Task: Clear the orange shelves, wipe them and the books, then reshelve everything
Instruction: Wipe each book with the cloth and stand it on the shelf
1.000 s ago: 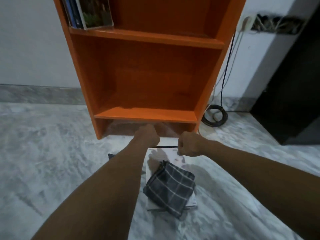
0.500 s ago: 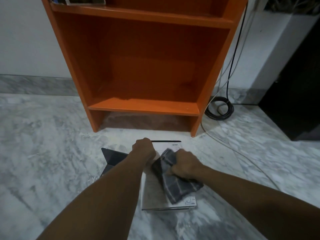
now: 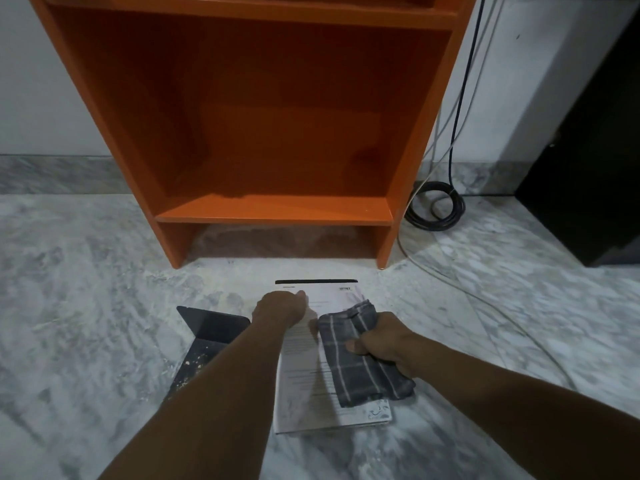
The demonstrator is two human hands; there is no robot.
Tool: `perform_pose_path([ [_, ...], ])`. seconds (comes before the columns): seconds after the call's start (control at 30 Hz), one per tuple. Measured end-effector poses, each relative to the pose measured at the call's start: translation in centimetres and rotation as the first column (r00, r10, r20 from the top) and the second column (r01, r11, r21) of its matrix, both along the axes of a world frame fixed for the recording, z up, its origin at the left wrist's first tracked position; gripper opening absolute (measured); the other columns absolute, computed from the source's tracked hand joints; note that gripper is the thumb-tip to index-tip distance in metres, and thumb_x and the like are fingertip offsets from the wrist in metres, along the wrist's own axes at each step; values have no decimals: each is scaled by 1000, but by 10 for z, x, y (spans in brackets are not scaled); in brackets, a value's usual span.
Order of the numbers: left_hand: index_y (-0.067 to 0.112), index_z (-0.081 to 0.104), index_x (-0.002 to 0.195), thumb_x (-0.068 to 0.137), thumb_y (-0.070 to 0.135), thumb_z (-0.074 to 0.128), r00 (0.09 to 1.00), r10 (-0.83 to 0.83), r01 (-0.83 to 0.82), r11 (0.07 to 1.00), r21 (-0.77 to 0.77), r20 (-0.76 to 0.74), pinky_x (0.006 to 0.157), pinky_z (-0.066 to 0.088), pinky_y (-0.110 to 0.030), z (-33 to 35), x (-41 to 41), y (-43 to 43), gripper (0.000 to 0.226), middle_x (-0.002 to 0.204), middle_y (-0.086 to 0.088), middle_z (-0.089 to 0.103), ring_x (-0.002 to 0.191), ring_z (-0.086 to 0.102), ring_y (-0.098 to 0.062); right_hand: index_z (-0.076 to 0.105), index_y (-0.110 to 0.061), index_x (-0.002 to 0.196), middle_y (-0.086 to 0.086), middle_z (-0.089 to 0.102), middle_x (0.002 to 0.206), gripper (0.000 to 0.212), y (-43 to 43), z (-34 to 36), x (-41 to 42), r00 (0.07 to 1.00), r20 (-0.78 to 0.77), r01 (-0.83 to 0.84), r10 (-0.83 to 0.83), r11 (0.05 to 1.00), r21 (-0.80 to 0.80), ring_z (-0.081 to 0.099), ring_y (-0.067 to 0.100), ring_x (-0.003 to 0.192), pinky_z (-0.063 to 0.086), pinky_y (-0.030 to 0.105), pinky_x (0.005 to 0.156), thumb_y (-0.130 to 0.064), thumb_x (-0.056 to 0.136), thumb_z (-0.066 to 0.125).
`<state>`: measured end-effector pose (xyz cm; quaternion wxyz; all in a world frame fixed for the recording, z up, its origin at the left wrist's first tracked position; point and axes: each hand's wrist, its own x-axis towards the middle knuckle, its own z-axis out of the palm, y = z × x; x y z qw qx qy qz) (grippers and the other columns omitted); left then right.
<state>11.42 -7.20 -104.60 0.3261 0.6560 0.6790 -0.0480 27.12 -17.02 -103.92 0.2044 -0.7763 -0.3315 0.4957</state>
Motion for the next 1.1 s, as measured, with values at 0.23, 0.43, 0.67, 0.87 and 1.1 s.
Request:
perform_pose_path([
  [0.23,4,54,133,102,54,28,990,125,-128,990,55,58,90,38,-33,17,2,5,65,138,-13,54,124,53,-29,67,-12,99,9,71,94,20,-2,24,4,996,-89,4,0,999,49,67,23,83,52,27,62,-7,81,75],
  [0.43,4,59,128,90,68,44,935,176,-203,977,57,308,100,48,-43,56,-3,11,76,132,-17,59,116,58,-37,67,-14,107,9,72,100,26,-7,64,11,991,-131,29,-11,991,131,67,28,92,55,38,79,-8,82,74],
  [0.67,7,67,112,78,64,64,583,217,-201,972,-120,783,91,55,-51,108,-10,8,66,109,-12,72,96,70,-33,67,-11,107,14,73,103,26,-13,120,24,980,-196,17,39,960,279,68,35,96,54,52,88,-2,83,73],
  [0.87,8,65,119,90,50,57,319,269,-204,956,-211,909,97,50,-57,162,-15,3,51,112,-16,72,101,69,-39,63,-16,102,13,72,100,26,-13,185,24,979,-85,-140,186,915,379,68,32,95,55,48,85,-3,82,73],
  [1.1,10,66,111,95,51,54,222,213,-315,939,-136,951,70,60,-39,204,-26,-1,45,100,-11,76,91,73,-32,59,-21,100,11,68,104,27,-6,241,19,945,121,-327,304,885,332,65,29,96,54,43,85,-8,82,74],
])
